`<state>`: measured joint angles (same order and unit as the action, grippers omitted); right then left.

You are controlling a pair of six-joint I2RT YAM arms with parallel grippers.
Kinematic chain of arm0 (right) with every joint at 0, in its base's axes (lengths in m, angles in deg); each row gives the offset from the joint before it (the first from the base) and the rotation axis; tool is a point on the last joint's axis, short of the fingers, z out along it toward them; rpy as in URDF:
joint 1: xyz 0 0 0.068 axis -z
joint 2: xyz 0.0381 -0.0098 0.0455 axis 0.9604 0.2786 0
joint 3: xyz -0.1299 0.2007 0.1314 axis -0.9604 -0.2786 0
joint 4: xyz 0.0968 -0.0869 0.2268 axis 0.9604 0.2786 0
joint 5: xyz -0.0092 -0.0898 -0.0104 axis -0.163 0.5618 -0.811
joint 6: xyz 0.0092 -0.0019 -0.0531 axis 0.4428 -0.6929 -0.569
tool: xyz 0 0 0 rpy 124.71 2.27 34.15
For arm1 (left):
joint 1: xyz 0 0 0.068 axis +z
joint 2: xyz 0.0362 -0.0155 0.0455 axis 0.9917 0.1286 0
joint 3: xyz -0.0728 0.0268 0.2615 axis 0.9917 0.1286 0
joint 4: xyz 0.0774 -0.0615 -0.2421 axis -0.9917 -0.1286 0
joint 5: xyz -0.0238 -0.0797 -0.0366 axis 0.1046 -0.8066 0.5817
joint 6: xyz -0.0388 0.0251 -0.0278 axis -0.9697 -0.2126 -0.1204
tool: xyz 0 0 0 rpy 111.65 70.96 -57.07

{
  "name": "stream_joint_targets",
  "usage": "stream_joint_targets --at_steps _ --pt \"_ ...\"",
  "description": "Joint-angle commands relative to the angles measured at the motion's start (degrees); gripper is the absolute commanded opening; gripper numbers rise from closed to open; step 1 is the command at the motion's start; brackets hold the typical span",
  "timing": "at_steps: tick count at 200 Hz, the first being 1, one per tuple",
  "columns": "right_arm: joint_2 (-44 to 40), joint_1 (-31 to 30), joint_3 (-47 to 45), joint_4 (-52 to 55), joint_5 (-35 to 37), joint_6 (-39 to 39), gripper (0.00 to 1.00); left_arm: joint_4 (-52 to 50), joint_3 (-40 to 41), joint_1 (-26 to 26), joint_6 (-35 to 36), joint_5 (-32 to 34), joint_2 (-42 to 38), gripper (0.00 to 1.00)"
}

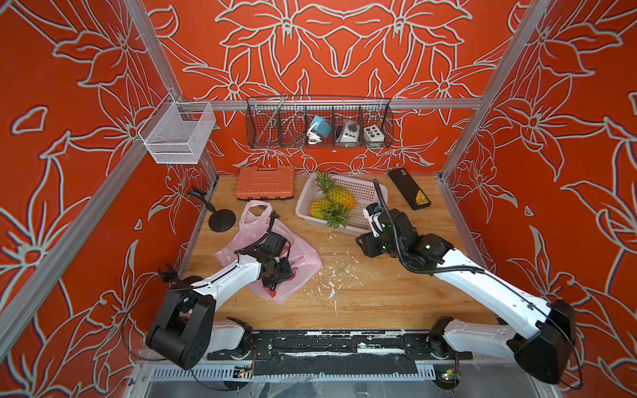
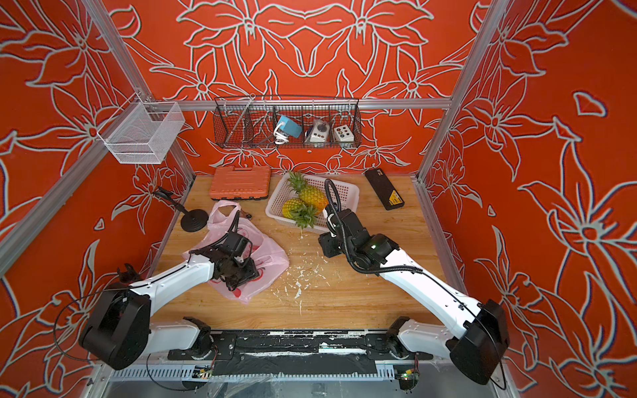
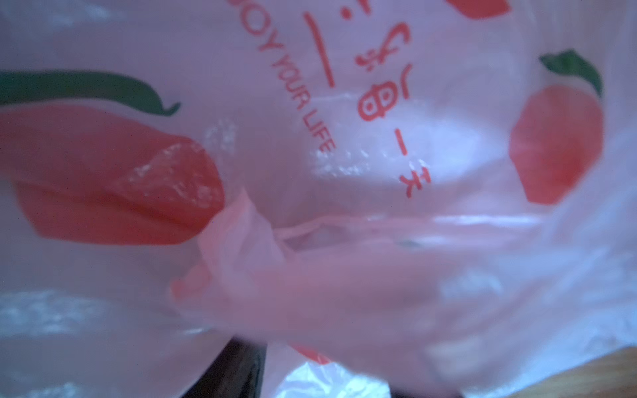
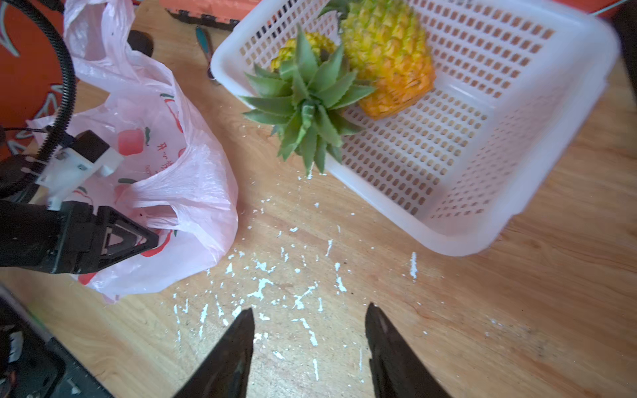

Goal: Place the pineapple into a plastic bag & tie a knot
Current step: Adjust the plastic bag at the center of the board, then open the plastic bag at the center of the board.

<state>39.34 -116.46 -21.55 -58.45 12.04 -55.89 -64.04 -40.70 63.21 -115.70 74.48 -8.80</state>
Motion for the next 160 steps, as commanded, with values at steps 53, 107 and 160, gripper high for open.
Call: stream_joint_targets --at_steps 53,107,160 --pt "12.99 -8.28 6.94 -4.93 -6.63 3.59 0.57 -14.87 -6.68 0.77 1.15 6.63 -15.24 0.57" --pt "27.93 -11.93 18.93 -3.54 -8.08 3.34 0.71 -18.75 -18.38 3.81 5.1 10.69 -11.98 0.63" --pt "38.88 -13.27 28.1 0.82 -5.42 3.08 0.8 -6.64 -11.75 10.74 4.27 0.48 -1.44 0.63"
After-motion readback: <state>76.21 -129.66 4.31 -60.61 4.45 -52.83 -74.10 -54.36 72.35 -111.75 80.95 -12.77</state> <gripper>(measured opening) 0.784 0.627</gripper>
